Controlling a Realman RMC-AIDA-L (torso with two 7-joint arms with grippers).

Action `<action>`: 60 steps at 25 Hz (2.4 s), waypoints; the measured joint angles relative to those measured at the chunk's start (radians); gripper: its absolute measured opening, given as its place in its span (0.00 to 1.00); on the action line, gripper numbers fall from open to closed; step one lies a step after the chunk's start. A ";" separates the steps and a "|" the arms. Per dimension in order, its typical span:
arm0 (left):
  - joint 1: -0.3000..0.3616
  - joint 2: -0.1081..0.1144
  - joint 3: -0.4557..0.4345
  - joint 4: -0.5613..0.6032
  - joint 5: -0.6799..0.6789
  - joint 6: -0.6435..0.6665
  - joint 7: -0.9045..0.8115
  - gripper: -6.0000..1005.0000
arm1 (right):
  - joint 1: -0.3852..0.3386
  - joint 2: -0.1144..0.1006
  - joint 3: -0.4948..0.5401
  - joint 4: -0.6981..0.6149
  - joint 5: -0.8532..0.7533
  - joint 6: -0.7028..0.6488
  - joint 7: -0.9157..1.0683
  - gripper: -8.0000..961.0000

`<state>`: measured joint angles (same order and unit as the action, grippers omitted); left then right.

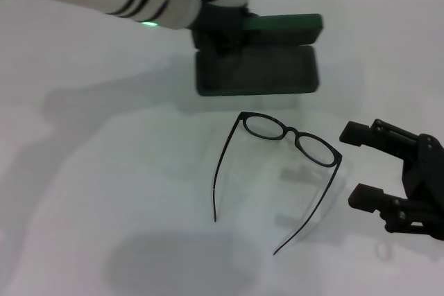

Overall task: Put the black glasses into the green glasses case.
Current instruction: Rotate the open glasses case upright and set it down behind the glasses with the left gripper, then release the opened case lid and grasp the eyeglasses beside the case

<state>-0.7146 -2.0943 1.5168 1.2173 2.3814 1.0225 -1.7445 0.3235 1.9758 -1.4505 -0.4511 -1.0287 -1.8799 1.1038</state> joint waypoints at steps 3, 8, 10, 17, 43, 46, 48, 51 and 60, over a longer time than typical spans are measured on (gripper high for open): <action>-0.024 0.000 0.016 -0.063 -0.049 -0.049 0.052 0.10 | -0.003 0.001 0.003 0.019 -0.001 0.001 -0.004 0.89; -0.063 -0.001 0.065 -0.183 -0.074 -0.108 0.086 0.09 | -0.011 0.002 0.005 0.030 0.000 0.010 -0.007 0.89; -0.081 -0.002 0.095 -0.235 -0.074 -0.130 0.087 0.09 | -0.011 0.002 0.005 0.033 0.002 0.018 -0.008 0.89; -0.111 -0.005 0.113 -0.312 -0.075 -0.144 0.075 0.09 | -0.004 0.003 0.006 0.034 0.005 0.026 -0.004 0.89; -0.089 -0.002 0.114 -0.358 -0.163 -0.179 0.109 0.38 | 0.000 -0.025 0.009 0.074 0.002 0.084 -0.001 0.87; -0.090 -0.004 0.115 -0.379 -0.168 -0.180 0.114 0.38 | -0.006 -0.021 0.009 0.074 0.001 0.086 -0.004 0.87; -0.090 -0.005 0.115 -0.383 -0.171 -0.182 0.115 0.38 | -0.008 -0.020 0.009 0.074 0.001 0.086 -0.005 0.87; -0.088 -0.004 0.115 -0.383 -0.187 -0.179 0.115 0.38 | -0.011 -0.020 0.009 0.074 0.001 0.087 -0.005 0.86; -0.081 -0.001 0.109 -0.331 -0.244 -0.141 0.106 0.38 | -0.014 -0.023 0.009 0.074 0.001 0.082 -0.002 0.86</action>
<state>-0.7959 -2.0951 1.6258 0.8862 2.1375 0.8814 -1.6380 0.3099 1.9531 -1.4420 -0.3773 -1.0279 -1.7981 1.1014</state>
